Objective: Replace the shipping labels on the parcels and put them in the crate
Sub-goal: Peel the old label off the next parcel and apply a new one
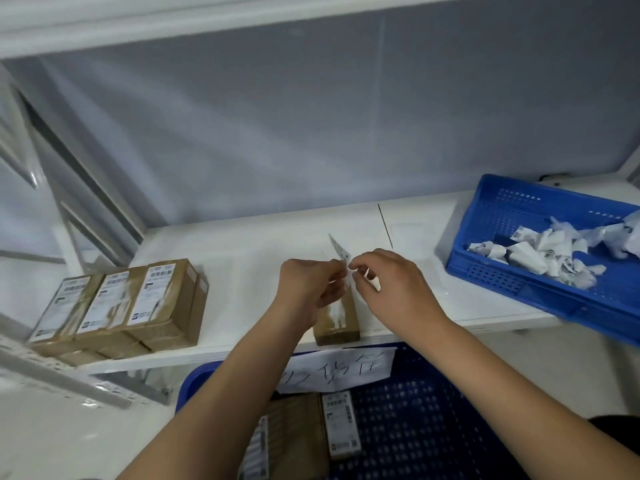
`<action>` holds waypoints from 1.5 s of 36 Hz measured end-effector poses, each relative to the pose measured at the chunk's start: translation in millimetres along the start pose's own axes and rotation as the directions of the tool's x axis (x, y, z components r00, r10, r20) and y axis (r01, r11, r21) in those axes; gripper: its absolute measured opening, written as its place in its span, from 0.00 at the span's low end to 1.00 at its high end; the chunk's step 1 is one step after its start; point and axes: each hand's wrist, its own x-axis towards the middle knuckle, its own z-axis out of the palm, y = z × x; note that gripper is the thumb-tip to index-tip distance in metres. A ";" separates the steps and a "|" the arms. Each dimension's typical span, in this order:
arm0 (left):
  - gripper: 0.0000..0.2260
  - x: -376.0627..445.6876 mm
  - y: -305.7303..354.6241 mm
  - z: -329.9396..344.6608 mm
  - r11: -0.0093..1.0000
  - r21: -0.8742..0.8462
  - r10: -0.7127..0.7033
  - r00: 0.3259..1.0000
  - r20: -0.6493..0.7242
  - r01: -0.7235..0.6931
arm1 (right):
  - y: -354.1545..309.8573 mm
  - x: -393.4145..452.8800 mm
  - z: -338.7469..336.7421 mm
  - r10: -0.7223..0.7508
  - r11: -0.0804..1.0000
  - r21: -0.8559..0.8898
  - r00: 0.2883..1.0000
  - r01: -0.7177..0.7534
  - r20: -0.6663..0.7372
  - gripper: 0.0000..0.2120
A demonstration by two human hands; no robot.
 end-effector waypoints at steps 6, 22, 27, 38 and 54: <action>0.04 -23.8 -11.6 -27.3 1.000 0.006 0.027 1.000 -0.001 -0.027 | -23.3 -27.1 18.0 -0.112 0.993 -0.026 0.993 0.113 0.038 0.06; 0.04 -7.3 -41.9 -91.7 0.999 -0.035 0.004 0.994 -0.109 -0.008 | -44.8 -45.9 59.2 -0.058 0.998 0.023 0.957 0.054 0.283 0.15; 0.03 6.6 -28.6 -96.9 0.999 -0.016 0.045 0.999 0.021 -0.045 | -28.3 -32.5 51.6 0.075 0.989 0.110 0.969 -0.103 0.233 0.11; 0.03 8.8 -51.5 -92.9 0.998 0.061 -0.009 0.978 0.209 -0.004 | 9.8 -1.6 48.0 0.466 0.758 0.421 0.865 -0.499 0.187 0.07; 0.06 16.1 -64.7 -97.8 0.997 -0.009 -0.073 0.975 0.208 0.076 | 6.0 8.3 47.2 0.603 0.570 0.556 0.768 -0.605 0.217 0.03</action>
